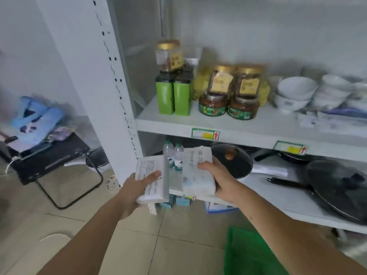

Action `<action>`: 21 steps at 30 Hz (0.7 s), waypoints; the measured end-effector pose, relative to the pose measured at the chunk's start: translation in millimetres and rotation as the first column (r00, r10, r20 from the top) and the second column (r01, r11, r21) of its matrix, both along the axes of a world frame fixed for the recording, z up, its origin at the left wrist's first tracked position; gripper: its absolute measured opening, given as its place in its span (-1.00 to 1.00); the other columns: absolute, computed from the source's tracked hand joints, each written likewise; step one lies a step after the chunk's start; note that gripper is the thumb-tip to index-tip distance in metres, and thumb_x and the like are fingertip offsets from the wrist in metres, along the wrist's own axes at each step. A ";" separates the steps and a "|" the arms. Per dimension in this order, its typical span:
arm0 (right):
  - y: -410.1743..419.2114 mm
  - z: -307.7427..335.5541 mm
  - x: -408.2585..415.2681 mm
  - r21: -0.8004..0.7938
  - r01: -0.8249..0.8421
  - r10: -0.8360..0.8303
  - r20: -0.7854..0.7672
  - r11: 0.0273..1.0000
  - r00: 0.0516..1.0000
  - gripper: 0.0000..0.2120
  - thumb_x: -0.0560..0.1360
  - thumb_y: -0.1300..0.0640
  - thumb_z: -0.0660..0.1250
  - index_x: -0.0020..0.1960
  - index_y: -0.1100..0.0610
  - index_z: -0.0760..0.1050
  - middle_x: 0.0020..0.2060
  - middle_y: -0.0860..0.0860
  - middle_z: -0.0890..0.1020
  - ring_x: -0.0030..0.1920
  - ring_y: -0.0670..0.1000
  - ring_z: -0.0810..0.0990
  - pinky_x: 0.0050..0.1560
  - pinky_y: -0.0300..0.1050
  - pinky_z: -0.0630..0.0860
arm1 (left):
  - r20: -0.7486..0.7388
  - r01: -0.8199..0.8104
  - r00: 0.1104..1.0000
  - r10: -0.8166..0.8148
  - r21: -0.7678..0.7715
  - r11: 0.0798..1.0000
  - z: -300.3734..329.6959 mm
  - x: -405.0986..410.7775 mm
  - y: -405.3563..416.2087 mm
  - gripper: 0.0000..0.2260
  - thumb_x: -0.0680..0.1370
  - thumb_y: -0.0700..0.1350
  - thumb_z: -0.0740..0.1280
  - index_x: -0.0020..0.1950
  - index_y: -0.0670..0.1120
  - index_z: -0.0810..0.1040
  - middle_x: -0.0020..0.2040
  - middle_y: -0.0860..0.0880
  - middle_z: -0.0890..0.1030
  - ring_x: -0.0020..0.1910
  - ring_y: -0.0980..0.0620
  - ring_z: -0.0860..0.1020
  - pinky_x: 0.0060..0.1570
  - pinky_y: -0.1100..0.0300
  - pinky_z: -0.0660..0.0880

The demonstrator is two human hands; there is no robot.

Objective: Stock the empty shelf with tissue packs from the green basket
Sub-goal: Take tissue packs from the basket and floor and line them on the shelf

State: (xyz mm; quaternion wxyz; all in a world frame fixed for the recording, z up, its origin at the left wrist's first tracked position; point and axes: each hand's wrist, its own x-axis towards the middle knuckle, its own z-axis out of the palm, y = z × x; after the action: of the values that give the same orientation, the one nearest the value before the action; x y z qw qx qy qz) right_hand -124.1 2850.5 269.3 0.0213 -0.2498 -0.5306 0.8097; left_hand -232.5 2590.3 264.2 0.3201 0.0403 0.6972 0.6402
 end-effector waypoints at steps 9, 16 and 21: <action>16.7 313.1 56.7 0.069 0.090 -0.081 -0.118 0.994 0.990 -0.51 0.59 0.26 0.39 0.49 0.03 0.45 0.37 0.21 0.63 0.36 0.30 0.61 0.39 0.38 0.51 | -0.033 0.196 0.981 -0.193 0.136 0.971 294.1 13.3 27.4 -0.31 0.19 0.13 0.69 0.27 0.03 0.62 0.07 -0.15 0.77 -0.08 -0.11 0.76 -0.07 -0.09 0.70; 26.1 464.2 92.3 0.106 0.139 -0.118 -0.186 0.985 0.975 -0.47 0.59 0.19 0.41 0.53 0.08 0.38 0.38 0.18 0.62 0.37 0.30 0.61 0.36 0.41 0.51 | -0.070 0.251 0.968 -0.242 0.194 0.948 455.5 31.5 62.3 -0.48 0.34 0.04 0.62 0.26 -0.04 0.65 0.12 -0.16 0.77 -0.04 -0.11 0.77 -0.13 -0.05 0.70; 51.6 534.7 119.0 0.138 0.199 -0.168 -0.209 0.970 0.963 -0.52 0.61 0.10 0.38 0.50 0.07 0.42 0.33 0.17 0.67 0.30 0.26 0.66 0.24 0.24 0.62 | -0.134 0.240 0.966 -0.223 0.125 0.963 514.3 49.6 102.8 -0.53 0.39 0.08 0.64 0.23 0.01 0.62 0.02 -0.05 0.80 -0.09 -0.04 0.78 -0.18 -0.02 0.70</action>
State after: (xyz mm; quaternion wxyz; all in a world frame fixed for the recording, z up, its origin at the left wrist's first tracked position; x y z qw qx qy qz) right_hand -5.2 2902.1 803.9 0.1684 -0.2147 -0.5625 0.7804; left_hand -182.9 2693.1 778.5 0.3471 0.1819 0.6588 0.6422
